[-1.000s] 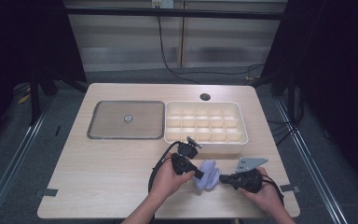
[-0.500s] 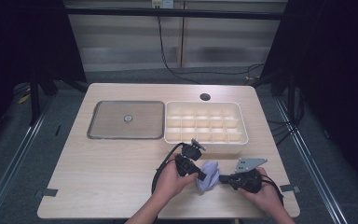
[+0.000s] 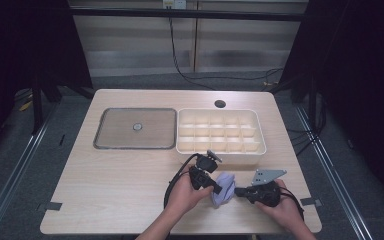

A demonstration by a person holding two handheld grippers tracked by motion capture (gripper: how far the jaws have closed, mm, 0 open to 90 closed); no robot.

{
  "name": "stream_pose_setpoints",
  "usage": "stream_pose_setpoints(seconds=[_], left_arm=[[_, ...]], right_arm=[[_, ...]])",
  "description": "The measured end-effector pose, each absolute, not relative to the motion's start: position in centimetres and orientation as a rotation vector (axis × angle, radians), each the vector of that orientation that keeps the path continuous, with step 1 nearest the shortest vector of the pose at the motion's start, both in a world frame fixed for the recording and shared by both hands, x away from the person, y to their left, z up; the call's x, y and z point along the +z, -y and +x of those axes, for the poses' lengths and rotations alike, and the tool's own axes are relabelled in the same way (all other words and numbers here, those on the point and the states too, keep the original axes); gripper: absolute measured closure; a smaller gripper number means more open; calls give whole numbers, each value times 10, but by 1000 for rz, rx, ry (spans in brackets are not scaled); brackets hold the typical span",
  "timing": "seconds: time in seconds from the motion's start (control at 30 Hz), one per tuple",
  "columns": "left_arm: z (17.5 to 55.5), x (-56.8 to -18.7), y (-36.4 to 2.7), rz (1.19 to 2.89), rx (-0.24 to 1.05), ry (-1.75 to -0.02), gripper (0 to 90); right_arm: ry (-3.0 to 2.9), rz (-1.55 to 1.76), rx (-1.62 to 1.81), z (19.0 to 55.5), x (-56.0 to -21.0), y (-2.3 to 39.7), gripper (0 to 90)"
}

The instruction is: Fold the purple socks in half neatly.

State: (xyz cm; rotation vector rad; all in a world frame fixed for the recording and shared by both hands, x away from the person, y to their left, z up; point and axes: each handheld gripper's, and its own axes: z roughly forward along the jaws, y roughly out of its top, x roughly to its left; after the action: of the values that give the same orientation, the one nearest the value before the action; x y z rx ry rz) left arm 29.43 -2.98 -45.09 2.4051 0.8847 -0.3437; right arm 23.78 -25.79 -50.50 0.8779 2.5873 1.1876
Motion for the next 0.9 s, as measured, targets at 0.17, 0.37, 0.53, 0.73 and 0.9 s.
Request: stream_pose_setpoints(seconds=[0.17,0.37,0.53,0.73,0.9], left_arm=[[294,-452,31,2415,-342,-872,824],[293,-453,33,2419,-343,-867,820],[293,-453,33,2426,-342,-859,818],[292,-453,35,2430,-339,-859,818],[292,-455,36,2433,-342,-853,812]], right_arm=[[-2586,880,1188,238,-505,258,893],[-2585,880,1190,238,-505,257,892],[-2586,885,1188,238,-505,257,892],[-2586,880,1188,238,-505,257,892],[-2586,880,1190,238,-505,256,891]])
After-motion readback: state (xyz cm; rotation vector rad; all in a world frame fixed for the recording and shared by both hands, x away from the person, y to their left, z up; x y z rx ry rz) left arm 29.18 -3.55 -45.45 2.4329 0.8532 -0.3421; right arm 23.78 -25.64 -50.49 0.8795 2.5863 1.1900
